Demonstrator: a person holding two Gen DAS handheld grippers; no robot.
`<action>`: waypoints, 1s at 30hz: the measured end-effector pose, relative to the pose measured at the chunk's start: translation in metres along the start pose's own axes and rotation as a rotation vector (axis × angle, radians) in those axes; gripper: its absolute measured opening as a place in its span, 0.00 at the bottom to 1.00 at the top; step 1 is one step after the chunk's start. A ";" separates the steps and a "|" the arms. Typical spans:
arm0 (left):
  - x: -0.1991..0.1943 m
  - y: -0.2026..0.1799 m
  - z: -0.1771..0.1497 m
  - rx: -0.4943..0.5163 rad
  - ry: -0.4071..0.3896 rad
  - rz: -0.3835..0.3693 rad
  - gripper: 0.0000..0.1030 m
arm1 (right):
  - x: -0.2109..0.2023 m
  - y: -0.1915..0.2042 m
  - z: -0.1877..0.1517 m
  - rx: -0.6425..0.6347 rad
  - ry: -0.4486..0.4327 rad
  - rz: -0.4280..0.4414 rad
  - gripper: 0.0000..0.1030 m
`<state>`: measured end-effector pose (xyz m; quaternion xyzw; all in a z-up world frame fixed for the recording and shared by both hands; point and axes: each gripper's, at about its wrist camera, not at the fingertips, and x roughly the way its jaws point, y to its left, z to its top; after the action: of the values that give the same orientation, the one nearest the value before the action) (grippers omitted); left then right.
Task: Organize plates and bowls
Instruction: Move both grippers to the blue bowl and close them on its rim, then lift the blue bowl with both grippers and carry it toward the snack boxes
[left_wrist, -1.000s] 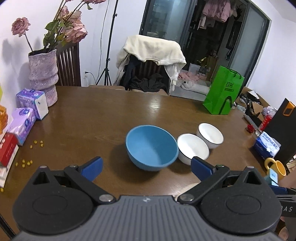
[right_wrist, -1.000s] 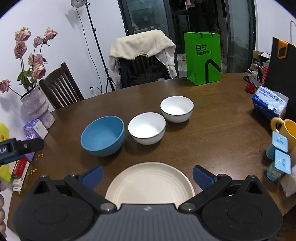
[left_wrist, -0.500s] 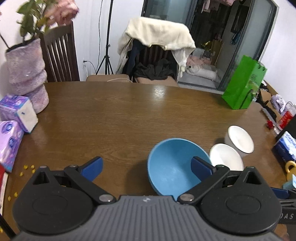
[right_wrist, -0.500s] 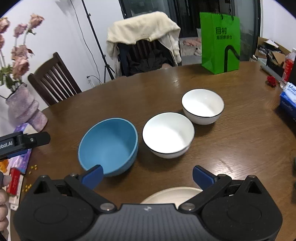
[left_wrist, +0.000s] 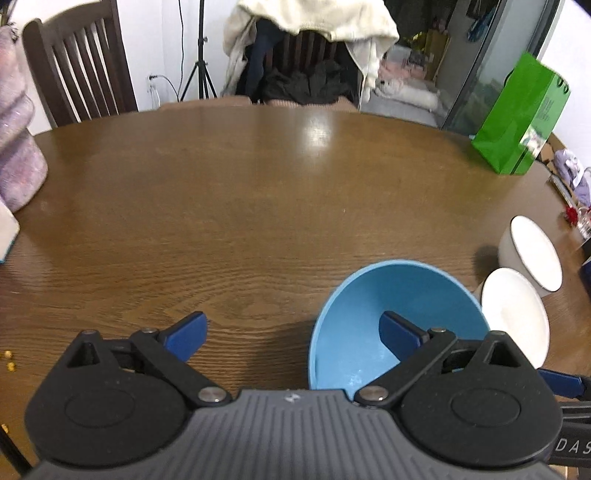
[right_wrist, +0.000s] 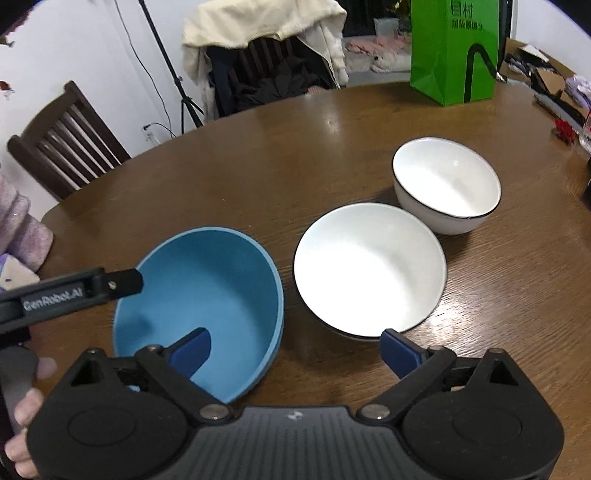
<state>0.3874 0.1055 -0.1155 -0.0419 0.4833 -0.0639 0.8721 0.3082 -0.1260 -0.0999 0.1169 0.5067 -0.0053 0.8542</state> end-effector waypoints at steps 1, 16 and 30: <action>0.005 0.000 0.000 0.002 0.012 0.003 0.97 | 0.005 0.001 0.001 0.002 0.008 -0.003 0.95; 0.024 0.010 -0.002 0.000 0.086 -0.039 0.73 | 0.018 0.013 0.005 0.034 0.057 -0.015 0.72; 0.031 0.005 0.003 0.058 0.136 -0.145 0.08 | 0.050 0.009 0.006 0.118 0.119 -0.020 0.08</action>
<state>0.4062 0.1058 -0.1407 -0.0472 0.5351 -0.1435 0.8312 0.3392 -0.1127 -0.1383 0.1621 0.5566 -0.0365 0.8140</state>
